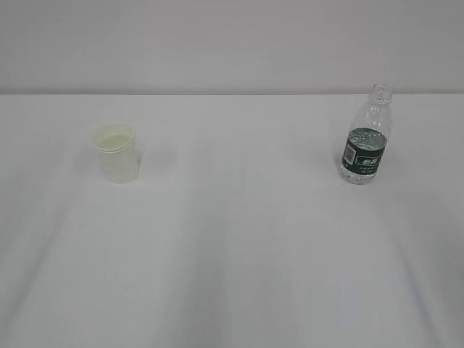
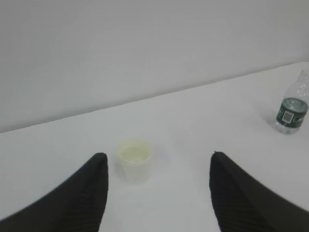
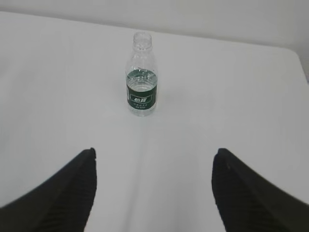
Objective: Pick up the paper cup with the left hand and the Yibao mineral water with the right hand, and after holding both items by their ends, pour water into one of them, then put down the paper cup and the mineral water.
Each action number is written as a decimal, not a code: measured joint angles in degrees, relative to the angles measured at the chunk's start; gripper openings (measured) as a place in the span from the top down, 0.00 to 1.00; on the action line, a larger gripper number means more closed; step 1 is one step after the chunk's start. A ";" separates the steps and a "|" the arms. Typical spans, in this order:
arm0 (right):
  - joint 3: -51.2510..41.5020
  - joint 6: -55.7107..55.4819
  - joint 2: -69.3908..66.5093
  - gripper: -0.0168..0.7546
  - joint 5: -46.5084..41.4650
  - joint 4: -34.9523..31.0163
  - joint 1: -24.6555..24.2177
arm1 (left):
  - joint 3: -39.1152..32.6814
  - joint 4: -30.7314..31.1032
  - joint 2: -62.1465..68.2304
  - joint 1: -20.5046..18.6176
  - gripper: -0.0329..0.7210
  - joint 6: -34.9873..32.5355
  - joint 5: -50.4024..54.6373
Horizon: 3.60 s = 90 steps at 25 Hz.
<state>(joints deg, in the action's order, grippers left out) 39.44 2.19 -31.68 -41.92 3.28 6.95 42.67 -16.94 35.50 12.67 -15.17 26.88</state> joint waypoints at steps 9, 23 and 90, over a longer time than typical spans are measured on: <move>0.09 0.57 9.77 0.26 -4.93 -1.70 0.00 | 0.00 4.45 -4.27 0.92 0.34 0.00 4.73; 0.39 0.83 13.91 0.26 -9.80 -1.70 0.00 | 0.00 4.09 -5.85 0.92 0.34 0.00 11.56; -8.03 -6.11 32.67 0.28 -29.68 3.77 0.00 | 0.00 2.42 -6.10 0.92 0.36 0.00 18.85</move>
<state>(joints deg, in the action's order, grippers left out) 31.41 -3.91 0.99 -71.60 7.05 6.95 42.67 -14.52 29.40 13.59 -15.17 45.73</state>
